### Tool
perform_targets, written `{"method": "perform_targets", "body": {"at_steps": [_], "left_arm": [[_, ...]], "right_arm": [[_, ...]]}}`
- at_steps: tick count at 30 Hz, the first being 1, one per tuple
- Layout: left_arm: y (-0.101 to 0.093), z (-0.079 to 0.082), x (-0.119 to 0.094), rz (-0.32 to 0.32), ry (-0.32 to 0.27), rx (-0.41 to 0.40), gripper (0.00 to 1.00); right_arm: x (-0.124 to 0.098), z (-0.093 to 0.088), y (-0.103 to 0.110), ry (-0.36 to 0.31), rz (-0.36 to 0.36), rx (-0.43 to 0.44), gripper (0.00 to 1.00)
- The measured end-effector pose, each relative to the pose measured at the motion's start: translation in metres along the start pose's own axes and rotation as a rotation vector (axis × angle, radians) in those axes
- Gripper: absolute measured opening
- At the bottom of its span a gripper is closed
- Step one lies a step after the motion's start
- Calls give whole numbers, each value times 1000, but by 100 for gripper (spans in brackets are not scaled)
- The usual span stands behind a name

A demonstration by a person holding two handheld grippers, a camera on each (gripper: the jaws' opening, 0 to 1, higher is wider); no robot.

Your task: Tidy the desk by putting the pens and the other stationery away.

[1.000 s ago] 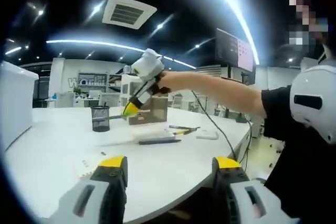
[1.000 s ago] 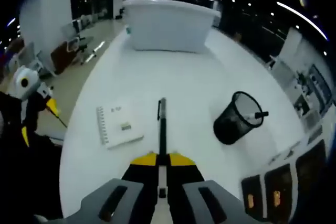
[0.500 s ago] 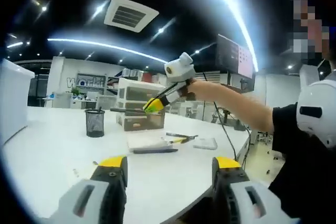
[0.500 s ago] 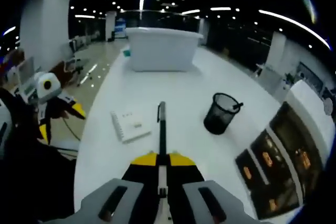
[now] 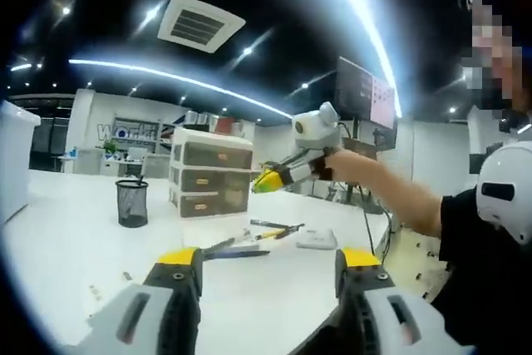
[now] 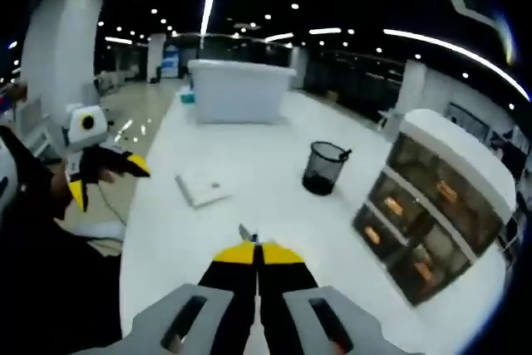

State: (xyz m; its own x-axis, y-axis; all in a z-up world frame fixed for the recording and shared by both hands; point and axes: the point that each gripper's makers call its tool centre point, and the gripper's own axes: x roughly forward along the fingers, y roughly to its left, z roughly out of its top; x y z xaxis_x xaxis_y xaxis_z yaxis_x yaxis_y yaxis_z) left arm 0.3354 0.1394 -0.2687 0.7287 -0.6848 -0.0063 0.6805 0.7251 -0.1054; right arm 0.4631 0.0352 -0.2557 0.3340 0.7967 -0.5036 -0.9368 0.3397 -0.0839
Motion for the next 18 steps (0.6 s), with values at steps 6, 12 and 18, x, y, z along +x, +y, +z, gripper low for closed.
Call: {"method": "perform_targets", "body": {"at_steps": [6, 12, 18], "left_arm": [[-5, -8, 4, -13, 19, -9, 64], [0, -9, 3, -2, 18, -21, 64], [1, -14, 4, -7, 22, -35, 64]], "right_arm": [[-13, -3, 10, -62, -4, 25, 0], [-24, -10, 17, -120, -29, 48, 0], [-41, -21, 31, -181, -65, 75, 0]]}}
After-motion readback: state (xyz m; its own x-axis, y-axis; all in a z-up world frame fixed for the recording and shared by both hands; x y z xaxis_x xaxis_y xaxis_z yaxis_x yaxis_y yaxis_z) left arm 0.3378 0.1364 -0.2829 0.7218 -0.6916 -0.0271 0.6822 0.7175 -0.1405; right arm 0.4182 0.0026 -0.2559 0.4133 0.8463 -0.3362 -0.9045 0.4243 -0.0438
